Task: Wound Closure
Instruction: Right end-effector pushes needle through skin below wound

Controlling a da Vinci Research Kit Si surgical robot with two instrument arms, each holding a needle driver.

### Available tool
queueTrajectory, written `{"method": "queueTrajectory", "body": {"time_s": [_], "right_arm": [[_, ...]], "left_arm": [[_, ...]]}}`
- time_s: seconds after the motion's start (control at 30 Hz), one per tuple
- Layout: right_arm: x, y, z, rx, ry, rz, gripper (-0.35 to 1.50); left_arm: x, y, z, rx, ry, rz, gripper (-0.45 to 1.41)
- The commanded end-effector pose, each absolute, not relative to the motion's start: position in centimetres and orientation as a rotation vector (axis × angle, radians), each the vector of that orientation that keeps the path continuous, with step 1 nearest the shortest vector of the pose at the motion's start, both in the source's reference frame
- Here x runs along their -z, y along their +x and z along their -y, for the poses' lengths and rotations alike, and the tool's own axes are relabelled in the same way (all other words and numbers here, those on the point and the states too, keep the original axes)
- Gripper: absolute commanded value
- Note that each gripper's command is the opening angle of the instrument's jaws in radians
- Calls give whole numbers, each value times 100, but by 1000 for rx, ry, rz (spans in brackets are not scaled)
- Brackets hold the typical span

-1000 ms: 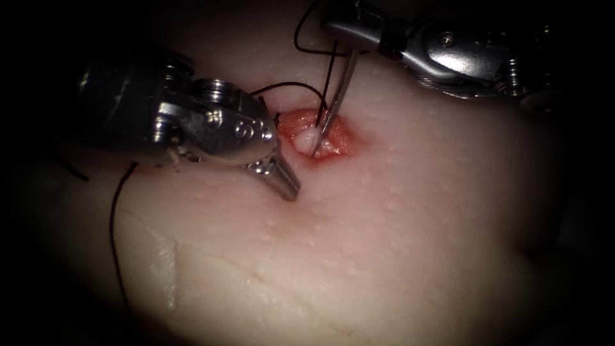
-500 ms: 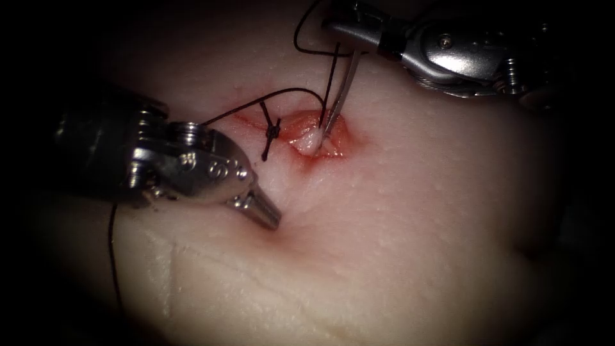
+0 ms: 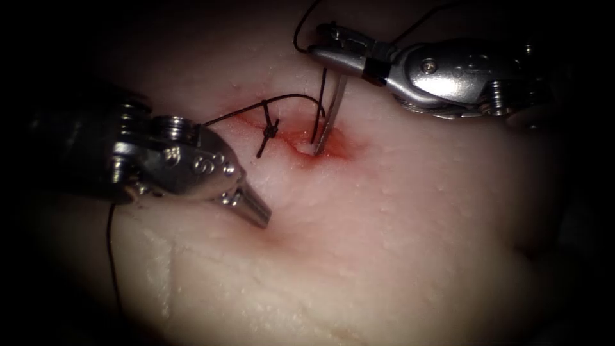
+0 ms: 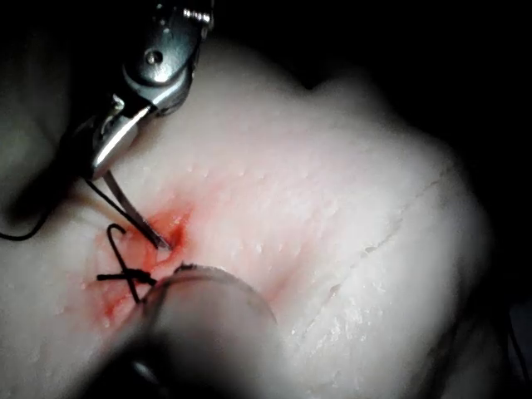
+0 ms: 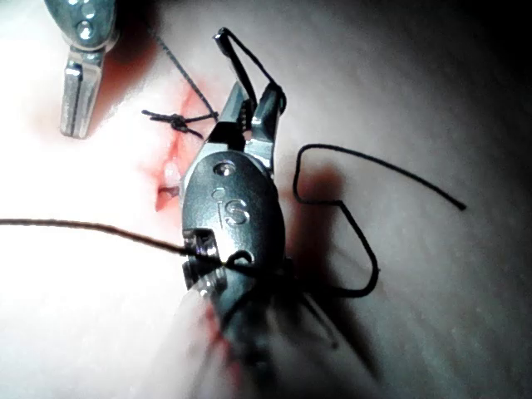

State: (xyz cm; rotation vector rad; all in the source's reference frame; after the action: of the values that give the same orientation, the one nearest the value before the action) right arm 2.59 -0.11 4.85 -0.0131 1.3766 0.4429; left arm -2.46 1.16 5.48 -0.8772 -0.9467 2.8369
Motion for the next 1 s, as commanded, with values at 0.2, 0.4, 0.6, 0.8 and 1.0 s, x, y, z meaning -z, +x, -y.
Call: {"method": "queueTrajectory", "body": {"time_s": [0.2,0.4,0.6,0.8,1.0], "right_arm": [[-478,261,0,-479,-12,-1415,-35],[-476,262,0,-527,23,-1438,-35],[-480,264,3,-565,68,-1454,-35],[-487,263,3,-593,95,-1453,-35],[-486,262,1,-605,105,-1452,-35]], "left_arm": [[-553,-260,-106,-2824,-885,938,-10],[-556,-263,-110,-2821,-889,908,-11],[-556,-266,-115,-2796,-925,869,-13],[-552,-262,-134,-2708,-1017,700,-20],[-555,-256,-127,-2697,-1004,630,-28]]}}
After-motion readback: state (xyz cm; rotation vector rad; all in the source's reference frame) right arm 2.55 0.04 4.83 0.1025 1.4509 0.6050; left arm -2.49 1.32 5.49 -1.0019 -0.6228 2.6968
